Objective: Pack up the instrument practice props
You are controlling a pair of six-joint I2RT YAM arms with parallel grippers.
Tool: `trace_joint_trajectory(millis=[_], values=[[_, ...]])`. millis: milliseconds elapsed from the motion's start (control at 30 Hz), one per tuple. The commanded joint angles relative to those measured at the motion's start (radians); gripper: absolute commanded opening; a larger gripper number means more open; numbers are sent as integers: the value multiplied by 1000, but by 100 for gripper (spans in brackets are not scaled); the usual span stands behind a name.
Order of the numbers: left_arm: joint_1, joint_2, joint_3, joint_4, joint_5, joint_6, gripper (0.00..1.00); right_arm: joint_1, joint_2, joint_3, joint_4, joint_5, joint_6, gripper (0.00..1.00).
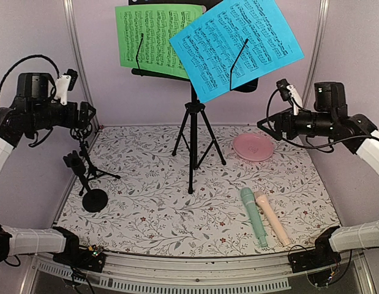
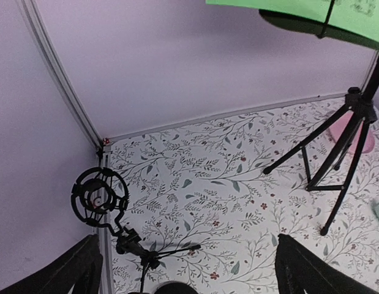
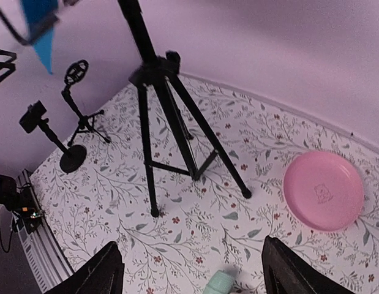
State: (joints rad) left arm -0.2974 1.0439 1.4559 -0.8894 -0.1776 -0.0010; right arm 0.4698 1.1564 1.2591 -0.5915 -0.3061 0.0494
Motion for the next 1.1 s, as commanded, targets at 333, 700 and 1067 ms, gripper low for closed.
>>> trace_joint_trajectory(millis=[333, 700, 1067], values=[[-46, -99, -236, 667, 430, -330, 96, -5, -375, -17, 207, 17, -194, 87], [-334, 116, -167, 854, 266, -555, 83, -5, -314, 161, 196, 95, -110, 86], [-486, 313, -44, 930, 96, -598, 82, -13, -138, 294, 217, 159, -81, 87]])
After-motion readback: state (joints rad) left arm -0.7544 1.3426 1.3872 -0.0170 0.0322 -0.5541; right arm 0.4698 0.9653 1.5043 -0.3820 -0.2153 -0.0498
